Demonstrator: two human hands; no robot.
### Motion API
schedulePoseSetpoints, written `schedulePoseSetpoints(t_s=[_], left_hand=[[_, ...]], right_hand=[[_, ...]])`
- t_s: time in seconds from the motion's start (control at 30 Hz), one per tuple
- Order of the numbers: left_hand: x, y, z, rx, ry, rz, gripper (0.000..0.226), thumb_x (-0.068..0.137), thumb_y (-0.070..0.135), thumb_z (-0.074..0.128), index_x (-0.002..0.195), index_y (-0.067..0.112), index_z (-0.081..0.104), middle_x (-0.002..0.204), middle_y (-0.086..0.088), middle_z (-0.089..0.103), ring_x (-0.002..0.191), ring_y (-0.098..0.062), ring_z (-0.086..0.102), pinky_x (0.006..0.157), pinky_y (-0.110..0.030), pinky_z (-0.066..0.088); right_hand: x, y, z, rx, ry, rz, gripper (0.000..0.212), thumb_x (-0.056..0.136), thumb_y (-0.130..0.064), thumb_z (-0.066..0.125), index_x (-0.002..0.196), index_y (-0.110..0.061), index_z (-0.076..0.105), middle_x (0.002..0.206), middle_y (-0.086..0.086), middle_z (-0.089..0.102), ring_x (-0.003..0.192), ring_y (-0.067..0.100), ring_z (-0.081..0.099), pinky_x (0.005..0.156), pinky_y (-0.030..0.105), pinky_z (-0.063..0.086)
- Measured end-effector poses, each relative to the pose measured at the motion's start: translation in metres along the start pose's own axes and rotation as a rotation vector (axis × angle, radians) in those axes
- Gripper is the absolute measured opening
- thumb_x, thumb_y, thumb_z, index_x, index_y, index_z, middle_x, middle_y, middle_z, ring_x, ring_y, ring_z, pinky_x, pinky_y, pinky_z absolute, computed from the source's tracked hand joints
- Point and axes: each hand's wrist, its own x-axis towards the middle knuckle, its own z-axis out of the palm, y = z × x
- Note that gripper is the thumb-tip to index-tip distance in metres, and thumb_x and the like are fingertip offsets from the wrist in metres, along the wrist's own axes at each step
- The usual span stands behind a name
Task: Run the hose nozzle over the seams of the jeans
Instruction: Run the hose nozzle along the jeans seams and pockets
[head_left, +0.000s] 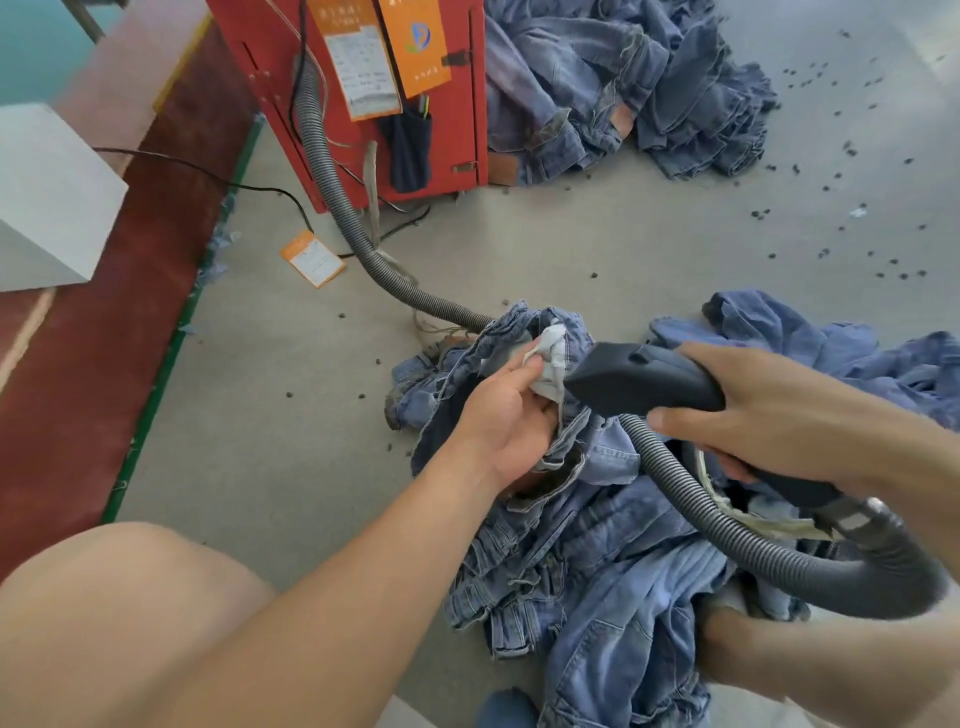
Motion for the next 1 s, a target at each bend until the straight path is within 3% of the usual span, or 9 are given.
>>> schedulePoseSetpoints(t_s=[0.17,0.23,0.33,0.4,0.47,0.53,0.63,0.83,1.0], left_hand=[[-0.001,-0.002,-0.001,-0.028,0.027,-0.02,0.025,0.11,0.01,0.042,0.117,0.007,0.066,0.093,-0.009,0.076,0.08,-0.016,0.073,0.076,-0.027,0.061],[-0.002,-0.002,0.0,-0.031,0.051,-0.016,0.027,0.11,0.009,0.042,0.122,0.005,0.065,0.095,-0.009,0.075,0.082,-0.017,0.071,0.08,-0.028,0.06],[-0.001,0.001,-0.001,-0.043,0.077,-0.015,0.025,0.11,0.009,0.043,0.121,0.006,0.065,0.102,-0.01,0.071,0.091,-0.018,0.066,0.094,-0.029,0.054],[0.0,0.002,0.0,-0.042,0.084,-0.018,0.022,0.109,0.009,0.044,0.113,0.006,0.066,0.103,-0.01,0.07,0.092,-0.018,0.065,0.101,-0.028,0.049],[-0.001,0.0,-0.001,-0.022,0.073,-0.022,0.022,0.11,0.009,0.044,0.112,0.007,0.066,0.102,-0.01,0.071,0.091,-0.017,0.067,0.102,-0.025,0.048],[-0.001,-0.003,0.0,0.012,0.068,-0.031,0.026,0.11,0.01,0.043,0.123,0.005,0.065,0.104,-0.01,0.073,0.092,-0.018,0.07,0.096,-0.026,0.055],[-0.001,-0.005,-0.001,0.026,0.071,-0.033,0.033,0.11,0.01,0.042,0.136,0.004,0.06,0.113,-0.012,0.071,0.101,-0.021,0.067,0.11,-0.035,0.048],[-0.002,-0.002,-0.002,0.05,0.049,-0.027,0.031,0.11,0.011,0.042,0.136,0.004,0.058,0.119,-0.013,0.066,0.106,-0.022,0.063,0.113,-0.034,0.043],[-0.008,-0.008,-0.002,0.092,0.024,-0.052,0.036,0.111,0.012,0.038,0.137,0.007,0.061,0.113,-0.012,0.071,0.098,-0.021,0.067,0.098,-0.034,0.053]], right_hand=[[0.024,0.006,0.011,0.149,0.189,0.099,0.018,0.096,-0.033,0.069,0.093,-0.019,0.058,0.053,0.006,0.064,0.042,0.019,0.058,0.043,0.026,0.048],[0.028,0.01,0.006,0.272,0.275,0.114,0.018,0.098,-0.028,0.069,0.093,-0.014,0.057,0.056,0.009,0.063,0.045,0.023,0.058,0.047,0.033,0.052],[0.017,0.012,-0.003,0.23,0.148,0.06,0.019,0.096,-0.035,0.069,0.093,-0.021,0.058,0.057,0.01,0.065,0.046,0.027,0.059,0.047,0.029,0.051],[0.008,0.008,0.0,0.133,0.043,0.023,0.016,0.094,-0.041,0.069,0.086,-0.034,0.057,0.056,0.009,0.066,0.045,0.025,0.061,0.045,0.024,0.048],[0.01,0.003,0.01,0.044,0.026,0.003,0.016,0.094,-0.039,0.069,0.088,-0.033,0.055,0.053,0.002,0.065,0.041,0.018,0.06,0.045,0.025,0.049],[0.02,0.0,0.015,0.024,0.127,0.017,0.015,0.096,-0.035,0.068,0.094,-0.026,0.056,0.051,0.0,0.063,0.038,0.014,0.058,0.045,0.027,0.049],[0.028,0.003,0.003,0.152,0.325,0.081,0.016,0.097,-0.03,0.068,0.093,-0.02,0.056,0.055,0.003,0.064,0.042,0.02,0.06,0.047,0.033,0.051],[0.01,0.003,0.008,0.003,0.044,-0.015,0.017,0.094,-0.041,0.068,0.087,-0.036,0.054,0.054,-0.002,0.066,0.04,0.016,0.06,0.046,0.027,0.048],[0.034,0.001,0.009,0.051,0.306,0.1,0.016,0.094,-0.033,0.068,0.097,-0.022,0.057,0.06,0.002,0.065,0.041,0.017,0.061,0.05,0.036,0.054]])
